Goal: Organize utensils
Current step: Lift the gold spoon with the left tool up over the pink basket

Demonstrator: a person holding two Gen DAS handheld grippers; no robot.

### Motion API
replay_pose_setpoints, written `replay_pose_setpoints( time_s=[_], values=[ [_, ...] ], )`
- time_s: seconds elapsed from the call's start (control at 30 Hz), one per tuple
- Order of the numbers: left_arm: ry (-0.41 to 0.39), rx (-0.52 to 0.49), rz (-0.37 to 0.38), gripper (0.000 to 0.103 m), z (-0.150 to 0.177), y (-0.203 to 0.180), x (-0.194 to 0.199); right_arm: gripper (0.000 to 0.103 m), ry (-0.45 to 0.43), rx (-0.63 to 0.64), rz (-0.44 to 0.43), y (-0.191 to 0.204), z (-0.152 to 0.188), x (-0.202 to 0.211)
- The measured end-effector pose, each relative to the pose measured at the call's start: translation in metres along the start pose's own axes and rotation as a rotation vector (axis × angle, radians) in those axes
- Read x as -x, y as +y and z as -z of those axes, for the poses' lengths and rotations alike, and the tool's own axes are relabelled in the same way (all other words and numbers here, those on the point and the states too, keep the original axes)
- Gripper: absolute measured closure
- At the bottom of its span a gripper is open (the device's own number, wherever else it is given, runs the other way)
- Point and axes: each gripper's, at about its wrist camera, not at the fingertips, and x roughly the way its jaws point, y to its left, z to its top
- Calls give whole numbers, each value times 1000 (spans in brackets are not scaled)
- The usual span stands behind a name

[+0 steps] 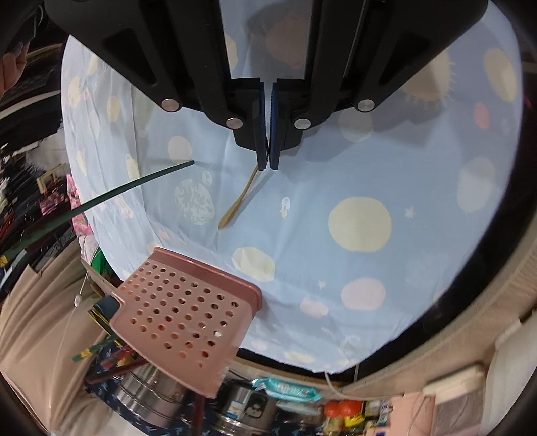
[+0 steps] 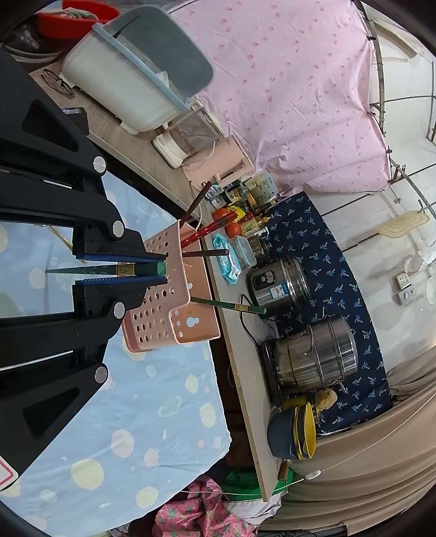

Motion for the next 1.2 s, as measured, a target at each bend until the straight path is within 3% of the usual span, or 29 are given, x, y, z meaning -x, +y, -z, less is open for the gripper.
replay_pose_setpoints(
  time_s=[0.13,0.47,0.7,0.93,1.2],
  values=[
    [-21,-75,-28,102,1,-11,17,96,3,0,-4,2,-2,3],
    [33,-203,-20,102,23,-33,28,96,-74,33,-35,17,-23,20],
    [9,-196,18,102,26,-40,49,96,-43,47,-52,26,-13,12],
    [-48,-140,37,102,5,-33,69,96,6,37,-56,24,7,21],
    [-110,-161,22,101,-11,-38,86,96,53,28,-68,26,25,27]
  ],
)
